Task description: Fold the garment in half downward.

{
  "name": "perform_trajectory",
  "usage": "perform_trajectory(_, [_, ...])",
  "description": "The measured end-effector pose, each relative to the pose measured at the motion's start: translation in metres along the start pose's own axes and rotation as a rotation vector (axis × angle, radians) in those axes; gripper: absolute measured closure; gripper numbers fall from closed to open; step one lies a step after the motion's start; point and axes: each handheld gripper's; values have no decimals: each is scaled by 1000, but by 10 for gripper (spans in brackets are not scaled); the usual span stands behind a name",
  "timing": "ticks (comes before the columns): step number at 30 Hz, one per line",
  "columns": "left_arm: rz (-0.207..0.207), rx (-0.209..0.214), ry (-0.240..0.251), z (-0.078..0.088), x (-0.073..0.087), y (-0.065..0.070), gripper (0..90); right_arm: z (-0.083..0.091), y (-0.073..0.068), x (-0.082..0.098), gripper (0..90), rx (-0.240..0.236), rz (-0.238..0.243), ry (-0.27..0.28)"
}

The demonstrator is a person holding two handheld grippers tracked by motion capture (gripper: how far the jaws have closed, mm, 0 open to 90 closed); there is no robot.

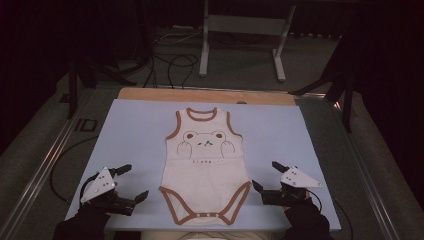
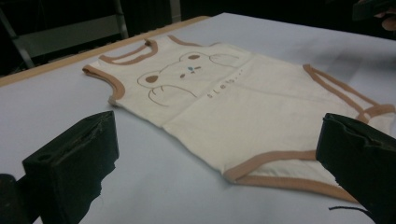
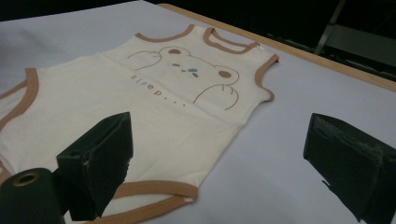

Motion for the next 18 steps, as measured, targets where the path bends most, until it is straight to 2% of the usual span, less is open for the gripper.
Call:
perform_trajectory(3, [-1,-1,-17,3,-6,-1,2,5,3,-7,82,-8,-7,0])
perform_trajectory(6, [4,-8,-12,4,-12,-4,2,8,6,-15,82,3,5,-6])
perform_trajectory(8, [5,-3,-17,4,-16,-6,2,9,9,-21,82,0,-3,-1])
perform_trajectory(10, [-12,11,-29,3,-20,-7,2,9,12,-27,82,-7,0,7])
perform_trajectory(18, [-4,25,-44,-5,-33,-15,2,3,20,-48,82,-6,28,27])
Point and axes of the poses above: each handheld gripper's, and its own axes: z roughly backward along the jaws, x roughly out of its underside, y roughly to its right, and after that the axes turned 7 degrees about -y, right-handed
